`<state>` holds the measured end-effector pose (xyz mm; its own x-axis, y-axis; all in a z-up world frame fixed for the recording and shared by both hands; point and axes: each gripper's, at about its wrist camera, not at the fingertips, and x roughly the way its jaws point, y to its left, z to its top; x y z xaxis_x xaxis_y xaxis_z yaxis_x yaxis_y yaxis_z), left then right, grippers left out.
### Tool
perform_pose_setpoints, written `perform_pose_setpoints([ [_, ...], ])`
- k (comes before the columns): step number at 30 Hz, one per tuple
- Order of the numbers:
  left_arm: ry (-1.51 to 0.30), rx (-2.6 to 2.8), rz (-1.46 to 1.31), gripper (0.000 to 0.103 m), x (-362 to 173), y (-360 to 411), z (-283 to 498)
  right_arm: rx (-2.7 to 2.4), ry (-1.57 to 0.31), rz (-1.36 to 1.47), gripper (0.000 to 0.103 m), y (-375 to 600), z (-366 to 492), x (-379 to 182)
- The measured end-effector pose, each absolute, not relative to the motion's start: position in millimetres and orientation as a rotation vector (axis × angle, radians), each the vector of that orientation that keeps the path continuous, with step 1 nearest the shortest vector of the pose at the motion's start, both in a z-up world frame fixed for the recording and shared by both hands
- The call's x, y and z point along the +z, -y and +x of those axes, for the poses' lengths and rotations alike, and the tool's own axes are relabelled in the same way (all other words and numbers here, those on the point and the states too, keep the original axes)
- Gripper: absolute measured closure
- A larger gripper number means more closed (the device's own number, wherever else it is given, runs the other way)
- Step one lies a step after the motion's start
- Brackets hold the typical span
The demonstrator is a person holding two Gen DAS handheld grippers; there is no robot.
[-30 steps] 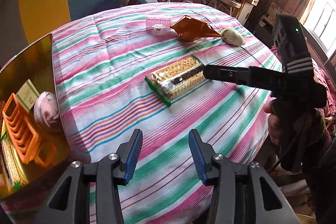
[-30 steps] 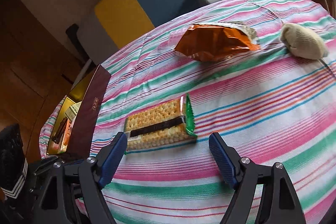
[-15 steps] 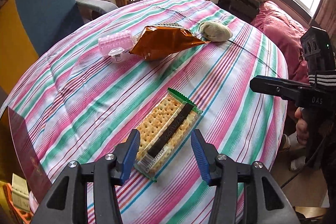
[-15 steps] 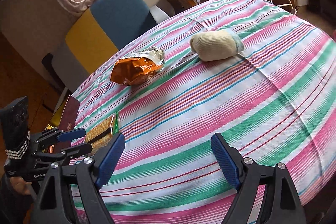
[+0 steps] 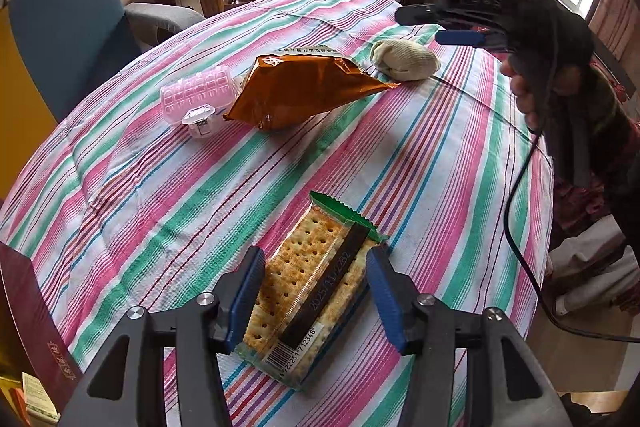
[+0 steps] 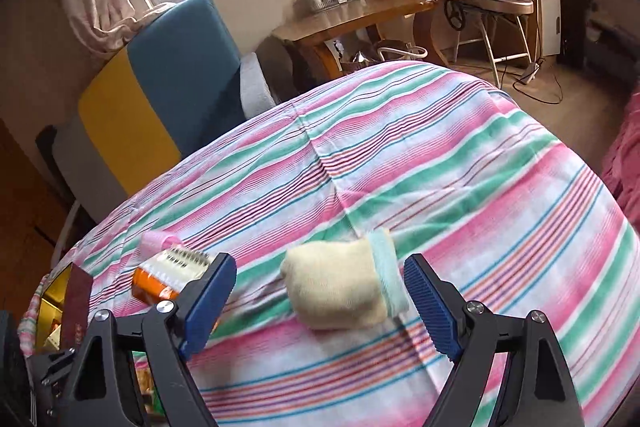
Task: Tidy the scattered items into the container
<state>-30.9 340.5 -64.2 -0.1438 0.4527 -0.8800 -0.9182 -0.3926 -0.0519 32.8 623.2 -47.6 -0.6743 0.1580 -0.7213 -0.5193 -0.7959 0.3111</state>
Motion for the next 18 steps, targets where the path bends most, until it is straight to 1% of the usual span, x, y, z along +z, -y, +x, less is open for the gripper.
perform_pose_setpoints([
  [4,-0.629,1.752,-1.102,0.048,-62,-343,-42,2.416,-0.640,-1.125,0.017,-630,1,-63],
  [7,-0.604,1.750,-1.129,0.048,-63,-344,-48,2.408,-0.541,-1.180,0.017,-620,-4,-69],
  [9,-0.591,1.747,-1.132,0.048,-63,-343,-48,2.409,-0.482,-1.210,0.020,-611,-2,-70],
  [11,-0.558,1.732,-1.160,0.048,-64,-341,-49,2.406,-0.439,-1.240,0.029,-603,3,-71],
  [12,-0.539,1.727,-1.175,0.048,-64,-339,-48,2.406,-0.420,-1.248,0.031,-599,7,-71],
  [14,-0.517,1.728,-1.184,0.048,-65,-334,-45,2.423,-0.407,-1.247,0.033,-591,17,-71],
  [18,-0.482,1.731,-1.206,0.049,-66,-325,-36,2.456,-0.424,-1.247,0.033,-569,36,-70],
])
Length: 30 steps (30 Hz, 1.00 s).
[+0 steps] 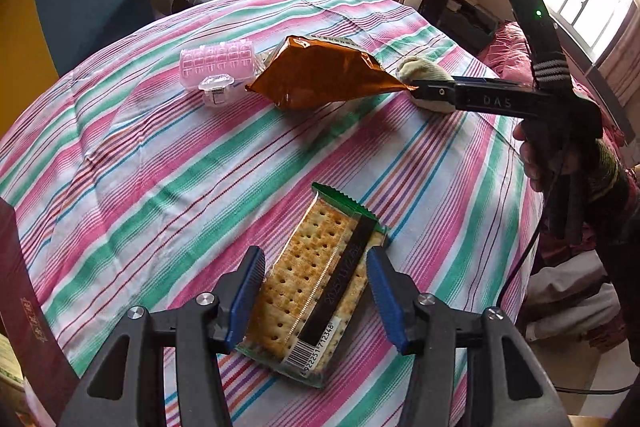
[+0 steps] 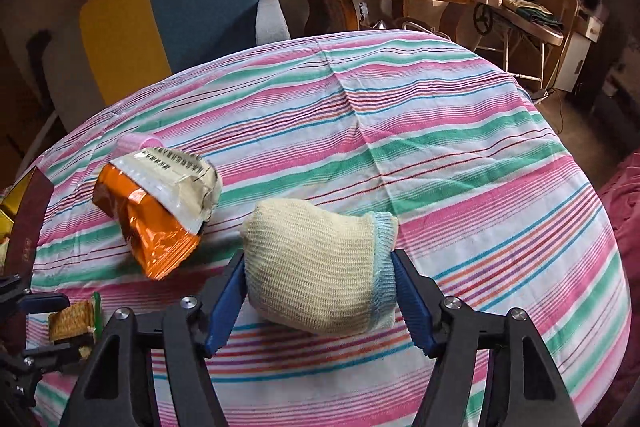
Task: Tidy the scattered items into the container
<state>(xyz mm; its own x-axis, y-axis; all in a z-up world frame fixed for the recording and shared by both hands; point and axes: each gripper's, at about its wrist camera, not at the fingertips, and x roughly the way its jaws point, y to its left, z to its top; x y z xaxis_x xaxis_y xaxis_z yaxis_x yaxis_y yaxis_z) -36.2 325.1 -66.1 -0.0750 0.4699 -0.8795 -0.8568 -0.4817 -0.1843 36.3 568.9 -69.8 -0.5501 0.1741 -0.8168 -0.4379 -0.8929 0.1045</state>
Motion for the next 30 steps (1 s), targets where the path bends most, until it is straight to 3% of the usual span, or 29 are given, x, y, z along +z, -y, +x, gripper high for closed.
perform_pose_setpoints([
  [17,-0.230,1.917,-1.357,0.049,-72,-231,15,2.583,-0.593,-1.232,0.028,-454,100,-74],
  [26,-0.202,1.904,-1.291,0.049,-63,-199,31,2.623,-0.730,-1.185,0.025,-425,131,-74],
  [30,-0.294,1.905,-1.211,0.049,-57,-200,40,2.615,-0.698,-1.192,0.021,-418,134,-77],
])
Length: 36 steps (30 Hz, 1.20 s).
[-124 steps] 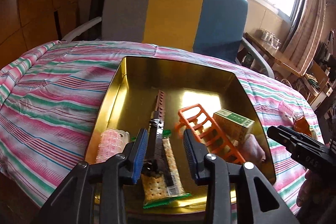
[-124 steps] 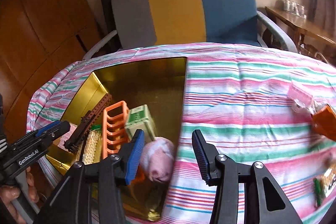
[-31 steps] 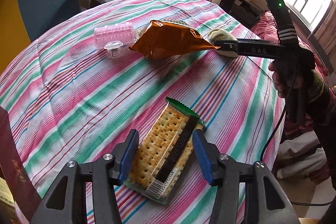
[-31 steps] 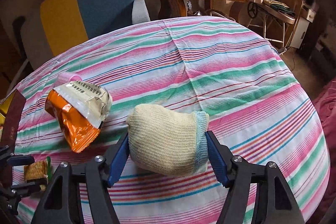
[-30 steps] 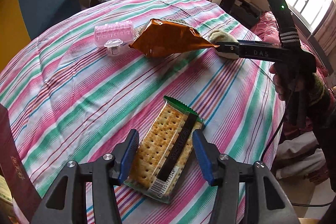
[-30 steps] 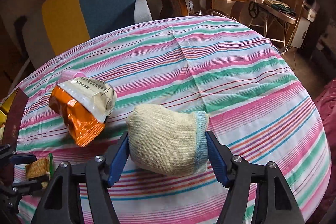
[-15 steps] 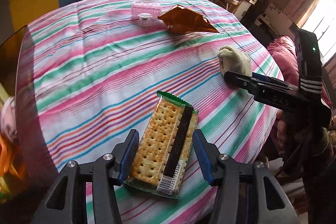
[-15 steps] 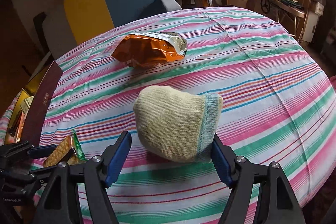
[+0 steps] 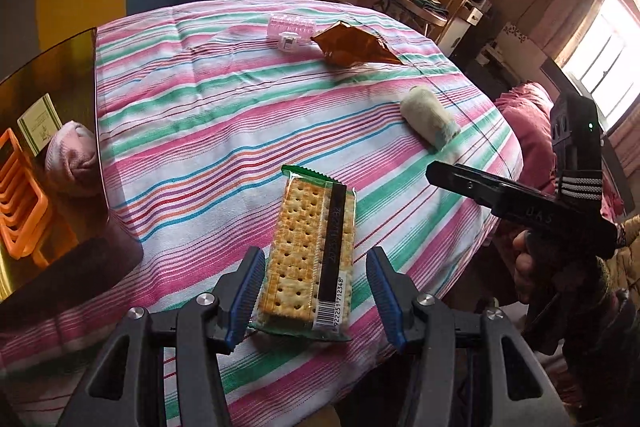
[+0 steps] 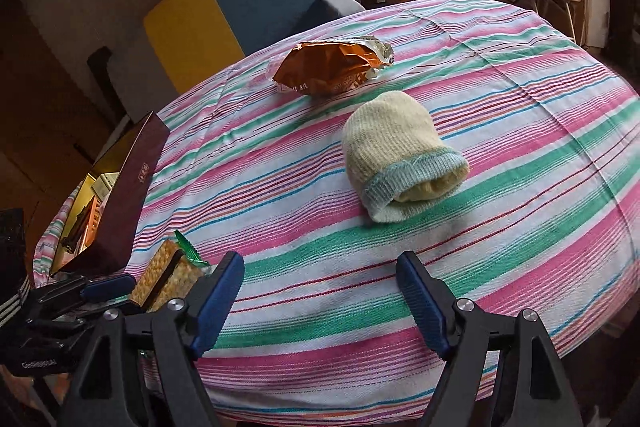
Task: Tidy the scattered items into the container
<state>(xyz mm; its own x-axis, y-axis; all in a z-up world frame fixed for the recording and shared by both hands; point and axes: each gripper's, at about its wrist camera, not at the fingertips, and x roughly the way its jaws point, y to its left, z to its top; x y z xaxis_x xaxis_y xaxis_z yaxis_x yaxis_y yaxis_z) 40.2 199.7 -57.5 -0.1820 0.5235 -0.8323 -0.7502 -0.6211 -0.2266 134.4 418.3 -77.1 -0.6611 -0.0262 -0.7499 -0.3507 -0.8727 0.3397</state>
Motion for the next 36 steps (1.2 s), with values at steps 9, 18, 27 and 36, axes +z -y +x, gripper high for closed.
perform_pose_setpoints([
  [9,-0.460,1.902,-1.166,0.049,-69,-218,44,2.588,-0.602,-1.242,0.000,-402,125,-82],
  [18,-0.426,1.902,-1.180,0.049,-76,-221,38,2.557,-0.557,-1.266,0.014,-406,129,-76],
  [27,-0.423,1.919,-1.165,0.048,-78,-222,37,2.523,-0.475,-1.157,0.018,-458,120,-43],
  [36,-0.432,1.920,-1.159,0.047,-79,-224,36,2.559,-0.407,-1.369,0.020,-477,72,-57],
])
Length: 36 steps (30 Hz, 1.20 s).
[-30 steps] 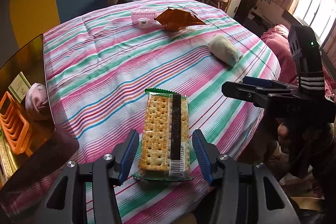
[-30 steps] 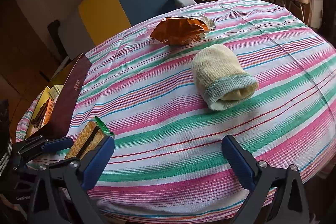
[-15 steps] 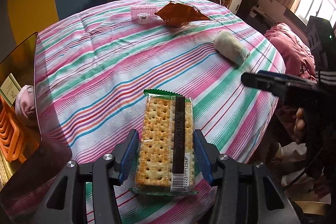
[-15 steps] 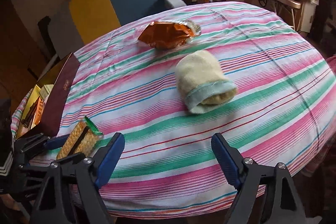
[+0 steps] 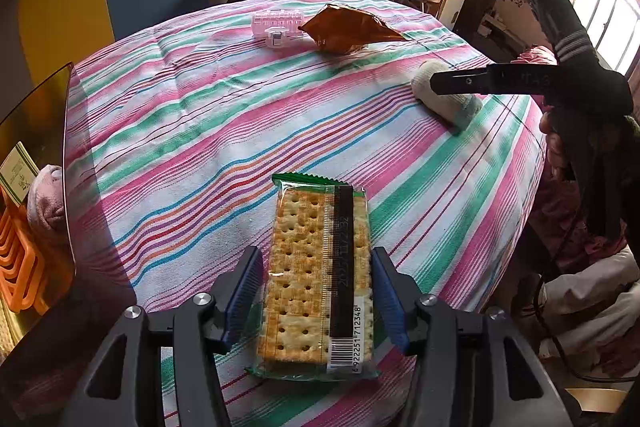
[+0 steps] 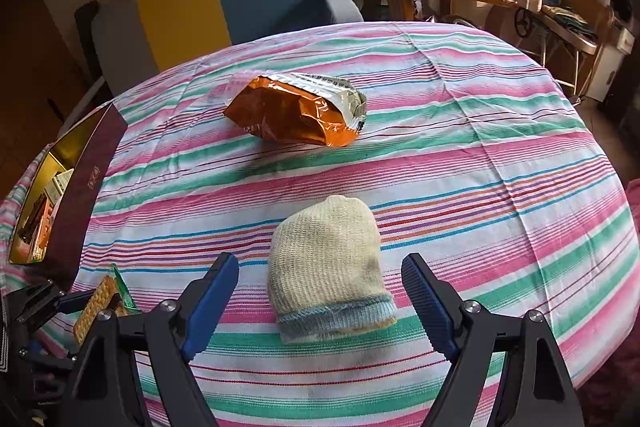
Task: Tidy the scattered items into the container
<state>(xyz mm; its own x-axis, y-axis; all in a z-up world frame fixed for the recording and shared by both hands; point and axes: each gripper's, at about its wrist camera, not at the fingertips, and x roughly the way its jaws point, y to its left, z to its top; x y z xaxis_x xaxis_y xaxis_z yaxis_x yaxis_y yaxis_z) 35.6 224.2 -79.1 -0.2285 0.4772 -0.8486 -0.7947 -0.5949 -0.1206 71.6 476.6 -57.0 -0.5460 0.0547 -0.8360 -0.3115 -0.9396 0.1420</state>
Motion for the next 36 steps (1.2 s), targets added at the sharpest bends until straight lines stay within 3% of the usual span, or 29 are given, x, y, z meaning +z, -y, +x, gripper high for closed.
perform_pose_setpoints([
  [2,-0.425,1.917,-1.163,0.047,-79,-224,35,2.547,-0.384,-1.405,0.032,-477,66,-62],
  [6,-0.429,1.925,-1.166,0.047,-79,-225,35,2.521,-0.332,-1.450,0.041,-475,63,-75],
  [11,-0.407,1.951,-1.170,0.054,-78,-222,34,2.520,-0.317,-1.384,0.043,-465,73,-75],
  [26,-0.290,1.995,-1.132,0.055,-53,-191,43,2.647,-0.532,-1.288,0.044,-395,90,-68],
  [36,-0.153,2.187,-1.057,0.055,-13,-144,24,2.852,-0.484,-1.246,0.044,-340,61,-21],
])
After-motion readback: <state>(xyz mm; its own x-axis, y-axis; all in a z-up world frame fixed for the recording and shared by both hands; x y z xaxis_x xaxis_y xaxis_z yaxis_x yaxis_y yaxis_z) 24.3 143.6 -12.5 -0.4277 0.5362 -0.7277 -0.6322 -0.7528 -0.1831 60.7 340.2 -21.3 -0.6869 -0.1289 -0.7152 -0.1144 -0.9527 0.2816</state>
